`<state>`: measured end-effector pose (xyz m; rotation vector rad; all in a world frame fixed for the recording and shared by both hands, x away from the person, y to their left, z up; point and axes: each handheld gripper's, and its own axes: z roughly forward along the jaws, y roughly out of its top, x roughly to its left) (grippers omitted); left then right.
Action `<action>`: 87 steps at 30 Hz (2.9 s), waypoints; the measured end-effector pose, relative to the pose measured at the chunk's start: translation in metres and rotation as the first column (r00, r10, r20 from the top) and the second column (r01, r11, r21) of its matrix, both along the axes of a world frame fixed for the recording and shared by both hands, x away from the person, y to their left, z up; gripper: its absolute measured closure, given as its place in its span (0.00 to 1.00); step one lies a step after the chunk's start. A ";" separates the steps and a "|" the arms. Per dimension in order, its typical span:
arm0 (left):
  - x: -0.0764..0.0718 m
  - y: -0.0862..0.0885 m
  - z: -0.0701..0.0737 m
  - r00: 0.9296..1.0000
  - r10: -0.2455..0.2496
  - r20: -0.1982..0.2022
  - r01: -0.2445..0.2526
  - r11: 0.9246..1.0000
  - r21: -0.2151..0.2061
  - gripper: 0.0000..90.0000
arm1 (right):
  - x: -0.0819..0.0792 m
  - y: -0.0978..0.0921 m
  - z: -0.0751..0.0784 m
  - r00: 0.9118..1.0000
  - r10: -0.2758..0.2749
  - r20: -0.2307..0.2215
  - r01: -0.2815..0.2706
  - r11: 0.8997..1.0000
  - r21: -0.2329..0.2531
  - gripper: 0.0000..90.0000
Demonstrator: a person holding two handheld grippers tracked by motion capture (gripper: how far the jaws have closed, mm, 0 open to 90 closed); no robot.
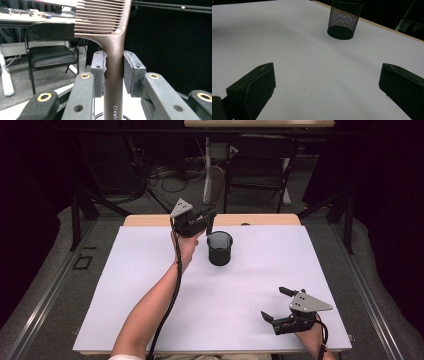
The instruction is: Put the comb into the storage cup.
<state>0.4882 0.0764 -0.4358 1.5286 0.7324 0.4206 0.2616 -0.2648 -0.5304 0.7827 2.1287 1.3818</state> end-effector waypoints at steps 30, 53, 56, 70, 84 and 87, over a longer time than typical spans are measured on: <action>0.008 -0.010 -0.016 1.000 0.002 -0.010 -0.003 1.000 -0.023 0.81 | 0.000 0.001 0.000 1.000 0.001 -0.006 -0.001 1.000 -0.001 0.00; 0.010 -0.019 -0.023 1.000 -0.008 -0.006 0.008 1.000 -0.019 0.81 | 0.000 0.000 0.000 1.000 -0.002 -0.004 0.002 1.000 -0.001 0.00; 0.010 -0.020 -0.024 1.000 -0.010 -0.007 0.010 1.000 -0.020 0.81 | 0.000 0.000 0.000 1.000 -0.001 -0.007 0.001 1.000 0.000 0.00; 0.011 -0.025 -0.029 1.000 -0.012 -0.005 0.012 1.000 -0.021 0.81 | 0.000 0.000 0.000 1.000 0.000 -0.003 0.000 1.000 0.000 0.00; 0.013 -0.026 -0.037 1.000 -0.007 -0.012 0.007 1.000 -0.007 0.81 | 0.000 0.000 0.000 1.000 0.001 0.001 -0.001 1.000 0.000 0.00; 0.013 -0.026 -0.040 1.000 -0.005 -0.019 0.006 1.000 0.001 0.81 | 0.000 0.000 0.000 1.000 0.000 0.001 0.000 1.000 0.004 0.00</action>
